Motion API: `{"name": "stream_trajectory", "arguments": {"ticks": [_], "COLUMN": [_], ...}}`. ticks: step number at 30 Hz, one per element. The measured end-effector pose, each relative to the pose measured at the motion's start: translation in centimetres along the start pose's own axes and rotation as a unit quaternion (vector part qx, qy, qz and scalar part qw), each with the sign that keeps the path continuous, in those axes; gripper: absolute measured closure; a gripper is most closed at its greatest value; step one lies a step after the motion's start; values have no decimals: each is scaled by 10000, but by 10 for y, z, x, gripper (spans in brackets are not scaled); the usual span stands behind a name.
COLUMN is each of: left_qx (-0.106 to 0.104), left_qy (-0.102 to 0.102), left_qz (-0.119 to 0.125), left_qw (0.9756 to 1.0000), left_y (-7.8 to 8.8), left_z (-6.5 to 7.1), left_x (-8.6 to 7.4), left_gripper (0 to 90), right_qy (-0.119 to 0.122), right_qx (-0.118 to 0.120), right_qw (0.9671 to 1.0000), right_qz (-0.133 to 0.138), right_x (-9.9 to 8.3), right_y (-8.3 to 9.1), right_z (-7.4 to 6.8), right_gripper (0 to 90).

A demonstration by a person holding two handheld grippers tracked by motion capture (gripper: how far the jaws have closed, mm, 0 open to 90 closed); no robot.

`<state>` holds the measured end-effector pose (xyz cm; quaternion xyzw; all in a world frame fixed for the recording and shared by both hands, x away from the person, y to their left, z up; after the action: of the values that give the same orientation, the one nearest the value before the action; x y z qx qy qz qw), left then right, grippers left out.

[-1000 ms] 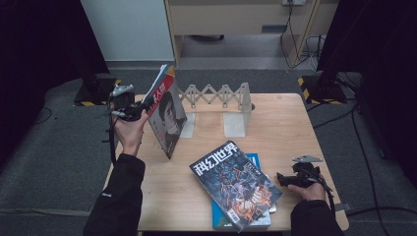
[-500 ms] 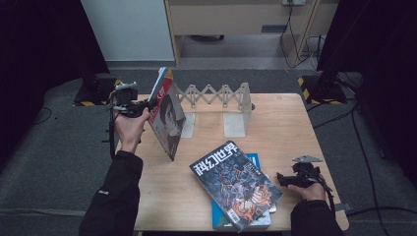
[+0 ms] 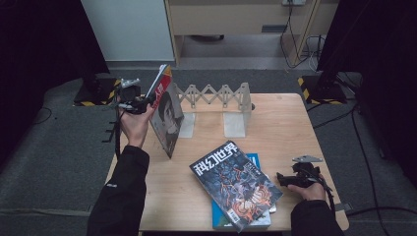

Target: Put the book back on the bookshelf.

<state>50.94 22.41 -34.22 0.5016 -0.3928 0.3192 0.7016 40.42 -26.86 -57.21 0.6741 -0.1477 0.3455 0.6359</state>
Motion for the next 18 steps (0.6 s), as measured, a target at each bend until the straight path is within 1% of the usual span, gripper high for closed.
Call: {"name": "stream_trajectory", "arguments": {"ticks": [2,4,5,6,11,14,15,18], "left_qx": [50,120,120,200,344,381,399,403], "left_qy": [-9,-38,-38,-83,-235,-276,-349,-403], "left_qz": [102,163,163,178,112,111,109,96], "left_qw": [9999,9998,9998,9996,9991,9988,9985,9983], "left_y": [-3,-7,-7,-11,-20,-21,-21,-22], "left_z": [1,2,2,3,4,3,4,4], "left_x": [2,5,5,7,10,10,10,8], "left_gripper": [864,863,864,863,864,863,863,863], "right_qy": [7,12,12,30,35,30,37,20], "right_qx": [1,6,6,-3,-3,9,23,12], "right_qw": [10000,10000,10000,10000,10000,10000,10000,10000], "right_qz": [16,13,13,24,34,18,7,18], "right_x": [0,0,0,0,0,0,0,0], "right_y": [0,0,0,0,-1,0,0,0], "right_z": [0,0,0,0,0,0,0,-1], "right_gripper": [2,2,2,2,2,2,2,2]}}
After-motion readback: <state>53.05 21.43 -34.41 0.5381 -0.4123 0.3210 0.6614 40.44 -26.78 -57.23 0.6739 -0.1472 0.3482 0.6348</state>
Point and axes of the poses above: each handheld gripper's, and its own axes: y roughly backward along the jaws, x roughly out of its top, z roughly to its right, the point moved 5 cm from there along -y, roughly forward along the jaws, and after that the axes turned 4 degrees about -x, right-handed, at the moved point
